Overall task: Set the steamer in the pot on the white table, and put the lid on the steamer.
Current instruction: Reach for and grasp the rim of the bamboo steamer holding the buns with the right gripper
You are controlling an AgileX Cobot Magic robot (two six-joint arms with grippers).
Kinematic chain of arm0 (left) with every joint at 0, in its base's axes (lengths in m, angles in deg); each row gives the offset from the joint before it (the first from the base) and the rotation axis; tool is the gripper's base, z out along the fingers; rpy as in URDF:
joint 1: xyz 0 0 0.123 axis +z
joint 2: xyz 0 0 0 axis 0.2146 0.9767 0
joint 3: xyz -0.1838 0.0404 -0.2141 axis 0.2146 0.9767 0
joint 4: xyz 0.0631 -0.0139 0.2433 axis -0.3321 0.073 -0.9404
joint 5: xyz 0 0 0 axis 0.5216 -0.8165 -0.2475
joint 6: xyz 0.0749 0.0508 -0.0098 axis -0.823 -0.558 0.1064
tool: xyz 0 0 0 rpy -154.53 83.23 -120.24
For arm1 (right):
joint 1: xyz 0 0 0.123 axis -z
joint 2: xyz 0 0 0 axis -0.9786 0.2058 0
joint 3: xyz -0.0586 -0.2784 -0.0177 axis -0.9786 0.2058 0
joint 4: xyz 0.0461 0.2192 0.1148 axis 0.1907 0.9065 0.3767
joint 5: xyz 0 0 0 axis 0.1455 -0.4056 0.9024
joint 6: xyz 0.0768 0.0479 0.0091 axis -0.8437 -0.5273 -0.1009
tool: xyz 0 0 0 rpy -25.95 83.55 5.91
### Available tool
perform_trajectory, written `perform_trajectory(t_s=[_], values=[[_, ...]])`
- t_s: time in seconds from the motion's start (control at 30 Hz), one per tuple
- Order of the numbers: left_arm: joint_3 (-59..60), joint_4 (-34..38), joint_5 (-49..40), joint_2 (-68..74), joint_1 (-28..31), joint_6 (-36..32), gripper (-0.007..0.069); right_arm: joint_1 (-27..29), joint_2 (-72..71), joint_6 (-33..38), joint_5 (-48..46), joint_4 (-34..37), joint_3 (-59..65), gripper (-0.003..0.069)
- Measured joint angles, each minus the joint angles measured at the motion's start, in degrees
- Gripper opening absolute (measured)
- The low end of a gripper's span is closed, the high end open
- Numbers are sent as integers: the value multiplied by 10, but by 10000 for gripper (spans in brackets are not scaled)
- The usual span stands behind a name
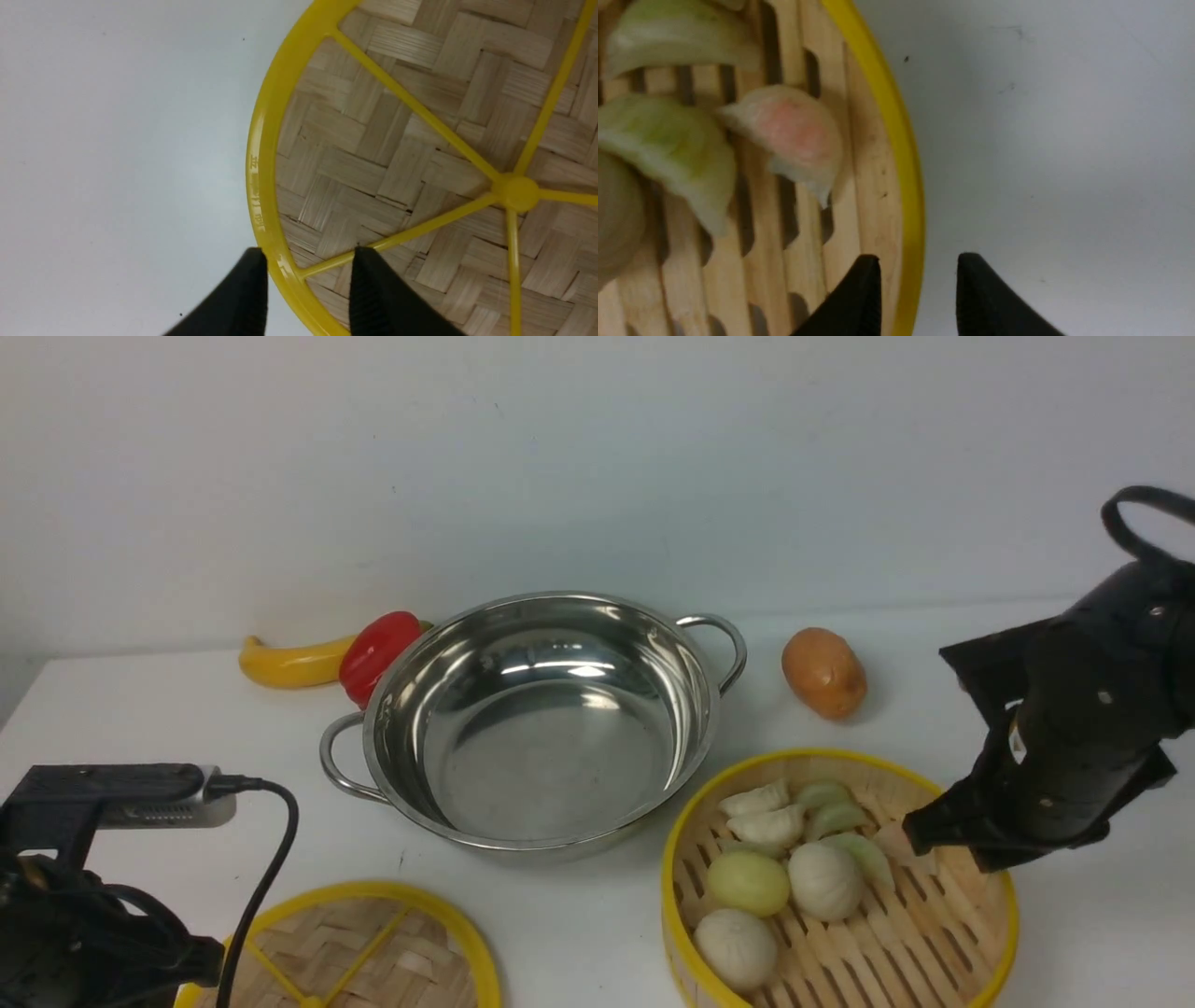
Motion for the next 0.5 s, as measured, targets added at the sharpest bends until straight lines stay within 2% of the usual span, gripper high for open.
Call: perform_trajectory(t_s=[0.27,0.37,0.43,0.5], values=[[0,1,5,0,0,-1,241,50,50,72,46,77,-2,234],[0,1,11,0,0,-1,241,51,68,84,46,83,-5,154],[0,1,11,0,0,-1,241,51,69,89,40,83,-6,71],[0,1,11,0,0,-1,241,51,66,91,27,76,-6,48]])
